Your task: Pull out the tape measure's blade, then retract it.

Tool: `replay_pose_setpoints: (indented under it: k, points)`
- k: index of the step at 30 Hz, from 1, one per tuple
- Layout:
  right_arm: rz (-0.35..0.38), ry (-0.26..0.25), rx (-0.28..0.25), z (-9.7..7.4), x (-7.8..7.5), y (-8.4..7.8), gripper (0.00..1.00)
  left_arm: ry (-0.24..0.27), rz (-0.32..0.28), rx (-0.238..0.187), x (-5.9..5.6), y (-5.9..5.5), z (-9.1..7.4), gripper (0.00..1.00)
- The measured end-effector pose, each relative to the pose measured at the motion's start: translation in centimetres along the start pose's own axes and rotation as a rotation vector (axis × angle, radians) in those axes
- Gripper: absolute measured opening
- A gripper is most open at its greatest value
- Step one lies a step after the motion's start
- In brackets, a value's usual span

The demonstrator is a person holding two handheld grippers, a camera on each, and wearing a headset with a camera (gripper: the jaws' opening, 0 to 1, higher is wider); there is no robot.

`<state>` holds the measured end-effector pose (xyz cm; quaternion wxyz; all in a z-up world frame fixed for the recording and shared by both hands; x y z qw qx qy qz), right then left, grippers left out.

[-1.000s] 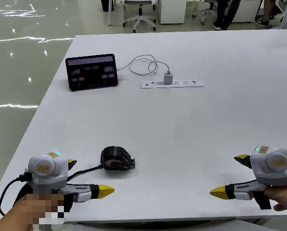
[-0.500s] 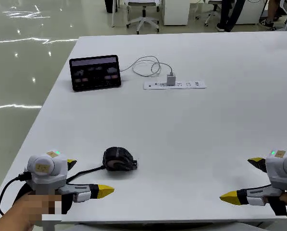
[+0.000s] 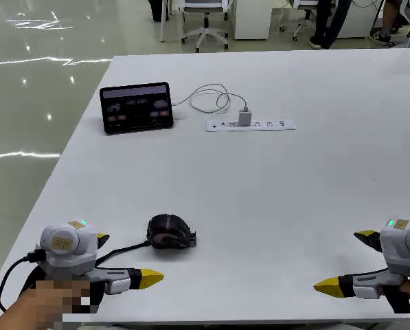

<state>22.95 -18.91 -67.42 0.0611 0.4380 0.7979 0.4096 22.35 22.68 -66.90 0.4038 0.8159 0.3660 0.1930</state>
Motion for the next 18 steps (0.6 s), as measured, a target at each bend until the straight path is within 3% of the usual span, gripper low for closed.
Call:
replay_pose_setpoints:
  k: [18]
  points:
    - [-0.005, -0.001, 0.022, 0.11, -0.37, 0.05, 1.0, -0.007, -0.011, 0.004, 0.22, -0.16, -0.1, 1.0]
Point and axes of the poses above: the centre of the closed fingertips' face, and the gripper's own axes: z roughly forward along the fingers, x roughly to its left, y roughly out of its top, the point moved 4 cm from there along -z, roughly backward along the fingers, and after that the axes turned 14 degrees about z, right-handed, at the moved point
